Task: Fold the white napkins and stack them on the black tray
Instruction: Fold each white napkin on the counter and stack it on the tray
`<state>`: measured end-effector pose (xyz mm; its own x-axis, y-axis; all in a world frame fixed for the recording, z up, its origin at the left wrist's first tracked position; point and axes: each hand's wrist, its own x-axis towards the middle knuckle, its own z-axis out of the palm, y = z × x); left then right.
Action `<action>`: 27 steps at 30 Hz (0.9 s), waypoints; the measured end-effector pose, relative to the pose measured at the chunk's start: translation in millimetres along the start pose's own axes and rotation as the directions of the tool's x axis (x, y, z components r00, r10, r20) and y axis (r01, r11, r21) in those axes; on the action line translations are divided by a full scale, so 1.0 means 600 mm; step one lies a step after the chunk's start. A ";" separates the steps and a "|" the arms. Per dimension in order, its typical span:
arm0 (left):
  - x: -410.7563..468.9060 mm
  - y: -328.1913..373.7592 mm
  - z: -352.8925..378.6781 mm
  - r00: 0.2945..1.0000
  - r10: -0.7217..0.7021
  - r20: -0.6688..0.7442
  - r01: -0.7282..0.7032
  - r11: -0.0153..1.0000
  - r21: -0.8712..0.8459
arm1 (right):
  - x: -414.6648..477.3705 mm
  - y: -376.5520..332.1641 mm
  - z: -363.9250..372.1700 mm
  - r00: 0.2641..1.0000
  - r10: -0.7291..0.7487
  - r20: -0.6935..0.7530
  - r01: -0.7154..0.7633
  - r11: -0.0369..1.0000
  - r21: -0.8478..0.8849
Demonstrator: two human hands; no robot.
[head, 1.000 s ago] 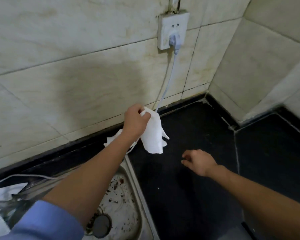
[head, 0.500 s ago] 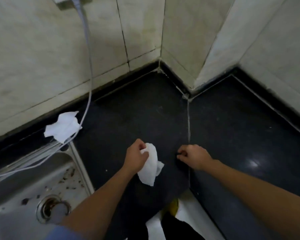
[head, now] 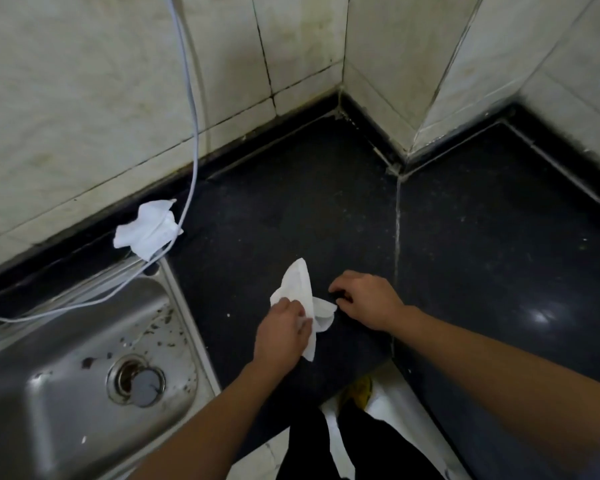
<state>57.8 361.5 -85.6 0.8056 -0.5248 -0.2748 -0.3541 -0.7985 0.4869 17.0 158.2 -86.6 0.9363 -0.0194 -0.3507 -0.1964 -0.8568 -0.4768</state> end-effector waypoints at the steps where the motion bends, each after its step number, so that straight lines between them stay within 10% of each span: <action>1: -0.006 -0.002 0.013 0.999 -0.010 0.042 0.010 1.000 -0.013 | 0.002 -0.005 0.005 0.999 -0.024 0.031 0.025 0.999 -0.024; 13: -0.012 -0.071 0.007 0.988 -0.152 0.034 0.155 0.973 -0.171 | -0.003 -0.018 0.054 1.000 0.027 0.008 -0.027 0.999 0.018; 20: -0.025 -0.092 -0.030 0.853 -0.422 0.307 0.522 0.669 -0.530 | 0.004 -0.021 -0.013 0.963 0.241 -0.117 -0.190 0.922 0.337; 27: -0.046 -0.100 -0.053 0.759 -0.497 0.422 0.631 0.723 -0.283 | 0.101 -0.047 -0.023 0.896 0.439 -0.066 -0.351 0.791 0.501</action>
<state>72.1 433.3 -81.0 0.5866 -0.1260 -0.8000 0.3868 -0.8243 0.4134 83.4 174.1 -83.6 0.7721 -0.4270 -0.4707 -0.6296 -0.4133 -0.6578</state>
